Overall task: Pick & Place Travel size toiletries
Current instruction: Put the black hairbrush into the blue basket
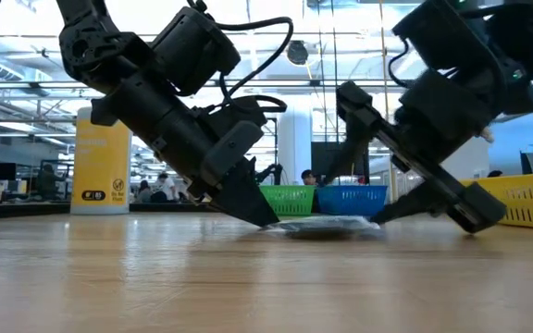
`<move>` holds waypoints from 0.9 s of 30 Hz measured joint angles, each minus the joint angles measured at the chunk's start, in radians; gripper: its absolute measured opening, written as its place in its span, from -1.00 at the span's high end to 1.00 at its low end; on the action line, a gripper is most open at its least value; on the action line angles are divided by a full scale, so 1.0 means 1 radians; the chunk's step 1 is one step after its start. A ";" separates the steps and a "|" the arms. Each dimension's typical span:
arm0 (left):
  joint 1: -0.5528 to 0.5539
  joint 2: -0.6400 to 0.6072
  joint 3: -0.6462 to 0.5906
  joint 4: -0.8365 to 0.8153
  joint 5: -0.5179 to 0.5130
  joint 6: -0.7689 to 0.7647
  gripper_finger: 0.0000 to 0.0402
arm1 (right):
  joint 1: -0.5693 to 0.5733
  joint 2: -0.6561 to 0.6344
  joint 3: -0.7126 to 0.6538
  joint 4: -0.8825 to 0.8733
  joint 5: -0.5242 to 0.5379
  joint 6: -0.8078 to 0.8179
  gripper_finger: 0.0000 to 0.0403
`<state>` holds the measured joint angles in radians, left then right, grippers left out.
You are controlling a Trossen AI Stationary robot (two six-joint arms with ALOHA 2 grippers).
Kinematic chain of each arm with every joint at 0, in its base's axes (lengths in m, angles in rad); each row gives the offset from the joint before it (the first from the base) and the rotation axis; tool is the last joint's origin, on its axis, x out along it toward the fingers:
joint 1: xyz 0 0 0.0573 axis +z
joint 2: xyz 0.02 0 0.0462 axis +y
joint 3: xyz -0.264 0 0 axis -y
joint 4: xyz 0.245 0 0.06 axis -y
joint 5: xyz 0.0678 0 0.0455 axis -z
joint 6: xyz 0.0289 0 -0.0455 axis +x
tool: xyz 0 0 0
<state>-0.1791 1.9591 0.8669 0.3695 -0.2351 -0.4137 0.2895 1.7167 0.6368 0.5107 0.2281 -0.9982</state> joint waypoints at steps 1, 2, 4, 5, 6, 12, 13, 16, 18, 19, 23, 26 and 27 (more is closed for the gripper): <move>-0.001 0.000 0.000 0.000 -0.009 -0.004 0.91 | -0.002 0.007 0.000 0.028 -0.005 0.010 -0.24; -0.001 0.000 0.000 0.003 -0.014 -0.007 0.91 | -0.003 0.013 0.000 0.053 -0.009 0.020 -0.22; -0.001 0.000 0.000 0.004 -0.020 -0.009 0.91 | -0.003 0.033 0.000 0.110 -0.029 0.036 -0.17; -0.001 0.000 0.000 0.004 -0.021 -0.009 0.91 | -0.002 0.042 0.000 0.136 -0.039 0.049 -0.14; -0.001 0.000 0.000 0.004 -0.023 -0.010 0.91 | 0.001 0.045 0.000 0.146 -0.048 0.070 -0.10; -0.009 0.000 0.000 0.015 -0.029 -0.013 0.91 | 0.006 0.045 0.000 0.139 -0.050 0.325 0.29; -0.012 0.000 -0.001 0.023 -0.029 -0.012 0.91 | 0.006 0.045 0.000 0.135 -0.050 0.359 0.37; -0.013 -0.009 -0.002 0.036 -0.027 -0.001 0.91 | 0.006 0.044 0.000 0.143 -0.049 0.420 0.64; -0.013 -0.030 -0.002 0.035 -0.027 0.021 0.91 | 0.006 0.044 0.001 0.135 -0.049 0.446 0.83; -0.013 -0.047 -0.002 0.027 -0.027 0.034 0.91 | 0.006 0.044 0.001 0.130 -0.048 0.460 0.91; -0.013 -0.139 -0.001 -0.047 -0.028 0.063 0.91 | 0.006 0.043 0.002 0.132 -0.028 0.548 0.94; -0.027 -0.223 -0.001 -0.125 -0.060 0.081 0.91 | 0.007 0.043 0.002 0.134 0.026 0.602 0.97; -0.036 -0.253 -0.001 -0.161 -0.089 0.087 0.91 | 0.006 0.043 -0.001 0.146 0.044 0.615 0.98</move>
<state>-0.2149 1.7062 0.8661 0.2081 -0.3244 -0.3267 0.2959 1.7596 0.6360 0.6563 0.2721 -0.3834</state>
